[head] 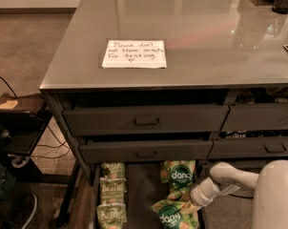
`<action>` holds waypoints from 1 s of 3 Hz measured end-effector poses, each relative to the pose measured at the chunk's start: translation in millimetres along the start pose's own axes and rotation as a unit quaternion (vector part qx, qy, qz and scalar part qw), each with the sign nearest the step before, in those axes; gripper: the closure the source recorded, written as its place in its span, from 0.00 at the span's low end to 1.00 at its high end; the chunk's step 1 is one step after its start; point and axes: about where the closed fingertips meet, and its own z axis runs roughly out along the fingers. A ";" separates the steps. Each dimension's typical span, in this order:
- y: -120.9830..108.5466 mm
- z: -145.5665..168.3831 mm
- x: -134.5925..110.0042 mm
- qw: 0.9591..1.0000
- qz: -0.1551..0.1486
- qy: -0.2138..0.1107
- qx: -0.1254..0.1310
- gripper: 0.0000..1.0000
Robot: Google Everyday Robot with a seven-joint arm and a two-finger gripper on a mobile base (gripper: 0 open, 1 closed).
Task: Pick green rice chip bag from bottom drawer and place on counter
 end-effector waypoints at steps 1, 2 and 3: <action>-1.4 -20.4 -12.3 1.000 0.011 -0.021 0.013 1.00; -5.9 -44.2 -21.0 0.998 0.017 -0.047 0.033 1.00; -19.5 -89.9 -35.6 0.994 0.007 -0.085 0.067 1.00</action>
Offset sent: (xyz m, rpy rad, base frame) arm 0.0283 -0.0230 0.0814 0.1505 -0.0487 -0.1370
